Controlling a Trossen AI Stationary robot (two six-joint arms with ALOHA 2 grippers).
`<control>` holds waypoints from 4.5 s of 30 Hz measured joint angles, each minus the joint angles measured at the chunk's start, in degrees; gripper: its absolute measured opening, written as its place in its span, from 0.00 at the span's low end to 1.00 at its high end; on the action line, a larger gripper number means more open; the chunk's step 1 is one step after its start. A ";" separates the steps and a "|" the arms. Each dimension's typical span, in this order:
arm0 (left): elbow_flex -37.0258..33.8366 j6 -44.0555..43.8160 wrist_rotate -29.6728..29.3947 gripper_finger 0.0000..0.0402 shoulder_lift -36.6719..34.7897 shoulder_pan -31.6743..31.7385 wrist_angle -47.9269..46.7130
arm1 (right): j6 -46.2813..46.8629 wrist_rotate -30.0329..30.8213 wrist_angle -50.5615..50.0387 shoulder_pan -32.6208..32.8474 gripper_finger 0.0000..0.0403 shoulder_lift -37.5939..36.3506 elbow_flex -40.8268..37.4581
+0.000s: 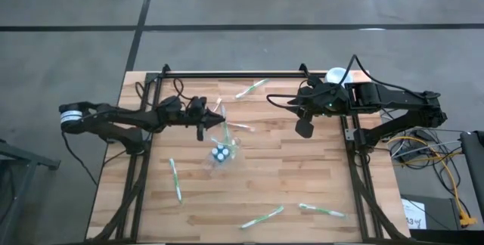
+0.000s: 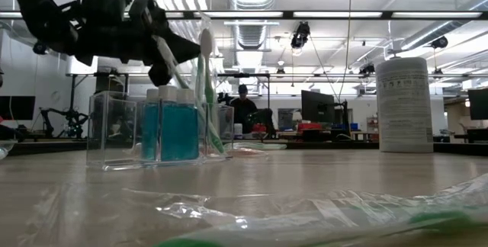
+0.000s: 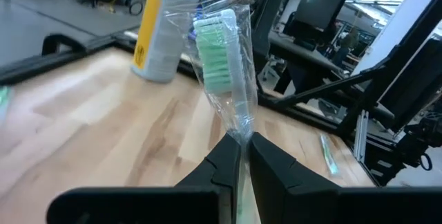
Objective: Pick & Place toothbrushing station
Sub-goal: Put the green toothbrush into the transparent organizer
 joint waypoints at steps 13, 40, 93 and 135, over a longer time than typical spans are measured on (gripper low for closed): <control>0.17 0.53 0.41 0.07 3.84 -1.98 -1.04 | -0.01 0.01 0.00 0.04 0.20 0.00 0.00; 0.16 -7.33 0.55 0.08 10.93 -4.17 -1.64 | 0.01 0.01 0.00 0.02 0.20 0.00 0.00; 0.11 -8.02 -2.42 0.43 -6.21 -1.75 -12.72 | 0.00 0.01 0.01 0.04 0.20 -0.01 0.00; 31.90 -88.03 -17.15 0.43 -12.26 -25.31 -119.49 | 0.00 0.00 0.00 -0.01 0.20 0.00 0.00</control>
